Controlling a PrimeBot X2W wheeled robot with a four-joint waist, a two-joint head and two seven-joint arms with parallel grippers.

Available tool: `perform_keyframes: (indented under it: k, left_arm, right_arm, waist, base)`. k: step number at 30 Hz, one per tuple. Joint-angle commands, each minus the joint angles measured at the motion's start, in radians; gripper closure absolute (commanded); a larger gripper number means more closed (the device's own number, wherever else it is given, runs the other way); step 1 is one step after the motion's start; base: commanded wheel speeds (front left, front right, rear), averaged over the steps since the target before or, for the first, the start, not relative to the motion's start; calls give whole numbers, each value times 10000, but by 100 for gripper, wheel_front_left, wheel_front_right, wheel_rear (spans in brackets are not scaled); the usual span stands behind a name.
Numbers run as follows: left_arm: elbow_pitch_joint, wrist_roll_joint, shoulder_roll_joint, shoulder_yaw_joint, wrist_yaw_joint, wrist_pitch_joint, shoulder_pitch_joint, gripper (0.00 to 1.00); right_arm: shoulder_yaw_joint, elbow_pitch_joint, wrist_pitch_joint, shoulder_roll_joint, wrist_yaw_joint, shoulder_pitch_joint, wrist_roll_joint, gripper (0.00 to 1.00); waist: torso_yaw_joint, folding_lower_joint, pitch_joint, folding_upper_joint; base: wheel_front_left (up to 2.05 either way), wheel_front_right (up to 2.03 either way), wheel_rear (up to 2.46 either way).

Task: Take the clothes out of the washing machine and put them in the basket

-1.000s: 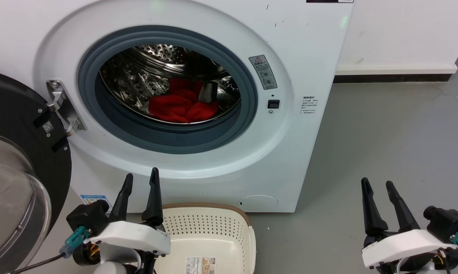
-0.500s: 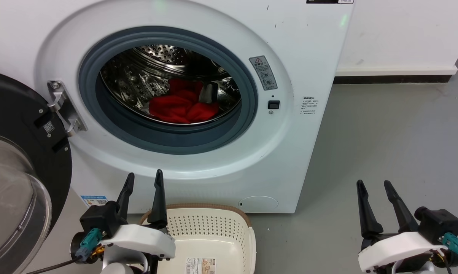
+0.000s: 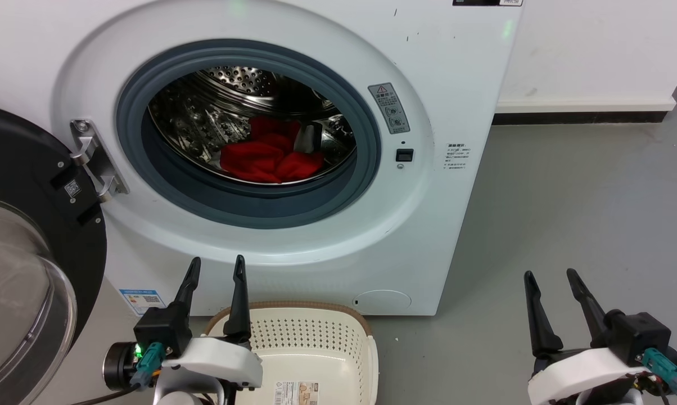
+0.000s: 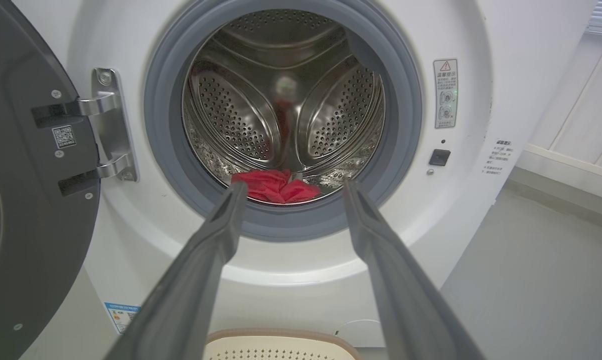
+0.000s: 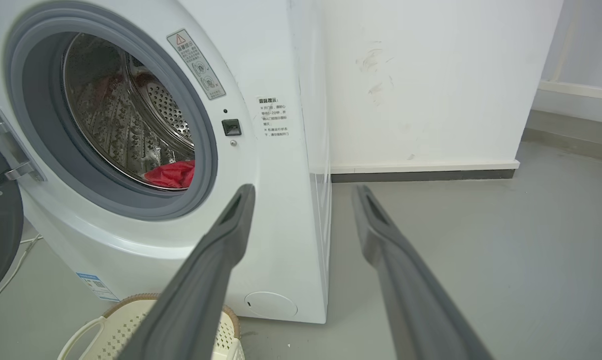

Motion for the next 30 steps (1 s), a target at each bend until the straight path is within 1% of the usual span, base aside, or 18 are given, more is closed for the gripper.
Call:
perform_keyframes:
  k: [1, 13, 24, 30]
  left_arm:
    - [1, 212, 9, -35, 44, -85, 58, 0]
    - [129, 927, 7, -64, 184, -280, 64, 0]
    - [246, 801, 7, 35, 175, -258, 54, 0]
    - [348, 858, 5, 50, 222, -258, 39, 0]
  right_arm:
    - [3, -43, -72, 14, -3, 85, -190, 0]
    - [-44, -55, -164, 16, -3, 158, -932, 0]
    - [-118, -63, -44, 16, -3, 152, -864, 0]
    - [-156, -194, 1, 16, -5, 177, -1190, 0]
  waist:
    - [-3, 0, 6, 0]
    - [25, 0, 3, 0]
    - [27, 0, 24, 0]
    - [28, 0, 45, 0]
  base:
    - [0, 0, 0]
    - [0, 0, 0]
    - [0, 0, 0]
    - [0, 0, 0]
